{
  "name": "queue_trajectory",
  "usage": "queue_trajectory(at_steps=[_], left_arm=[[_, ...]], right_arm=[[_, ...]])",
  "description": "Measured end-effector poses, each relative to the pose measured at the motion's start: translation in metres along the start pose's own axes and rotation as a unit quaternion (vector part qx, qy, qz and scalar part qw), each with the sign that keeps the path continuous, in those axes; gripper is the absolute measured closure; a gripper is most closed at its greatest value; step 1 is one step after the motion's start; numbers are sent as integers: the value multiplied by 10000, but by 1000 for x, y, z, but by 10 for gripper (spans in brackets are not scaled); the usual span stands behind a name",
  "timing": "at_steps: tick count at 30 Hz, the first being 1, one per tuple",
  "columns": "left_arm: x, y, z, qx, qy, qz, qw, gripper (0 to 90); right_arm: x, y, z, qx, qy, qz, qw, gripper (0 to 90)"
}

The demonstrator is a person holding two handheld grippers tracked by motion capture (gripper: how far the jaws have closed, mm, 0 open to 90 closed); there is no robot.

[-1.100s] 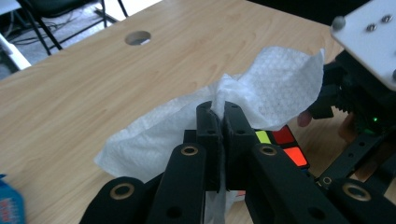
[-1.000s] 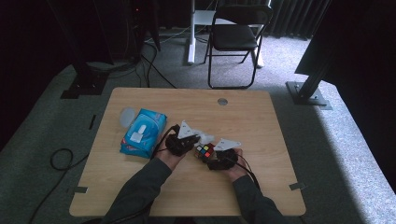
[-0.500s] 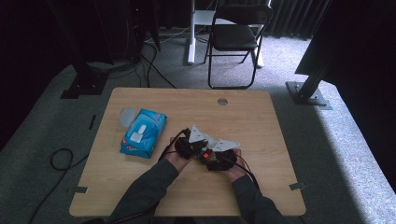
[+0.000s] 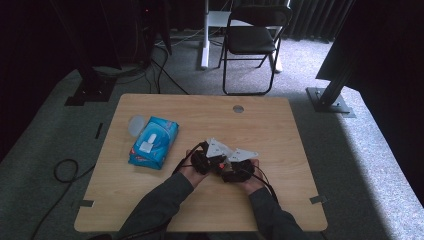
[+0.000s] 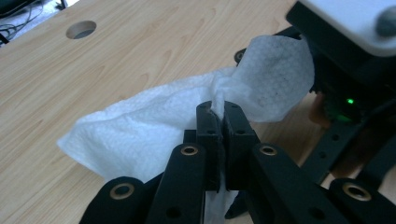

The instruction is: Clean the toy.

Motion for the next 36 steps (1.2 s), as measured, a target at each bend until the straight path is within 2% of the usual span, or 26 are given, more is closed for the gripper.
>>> queue_trajectory(at_steps=[6,16,27,33,36], left_arm=[[0,-7,-3,53,22,96,9999,872],[2,-10,-6,100,54,181,9998,871],[-1,-8,1,60,-14,138,9999,870],[-2,-2,2,-49,-13,154,9999,870],[-2,4,1,-134,-29,96,9999,870]], right_arm=[[-1,-2,-2,40,-20,32,10000,342],[-1,-3,-2,54,-37,51,10000,342],[-1,-1,-1,27,-27,36,10000,342],[-1,0,-1,-3,-42,18,10000,342],[-2,1,-1,-4,-52,8,10000,342]])
Point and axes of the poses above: each handheld gripper's, and its own axes: z roughly forward along the jaws, x roughly out of its underside, y roughly to its left, the point moved 10 cm from there along z, roughly forward along the jaws, and after that the axes turned 12 degrees about -y, right-handed, at the moved point
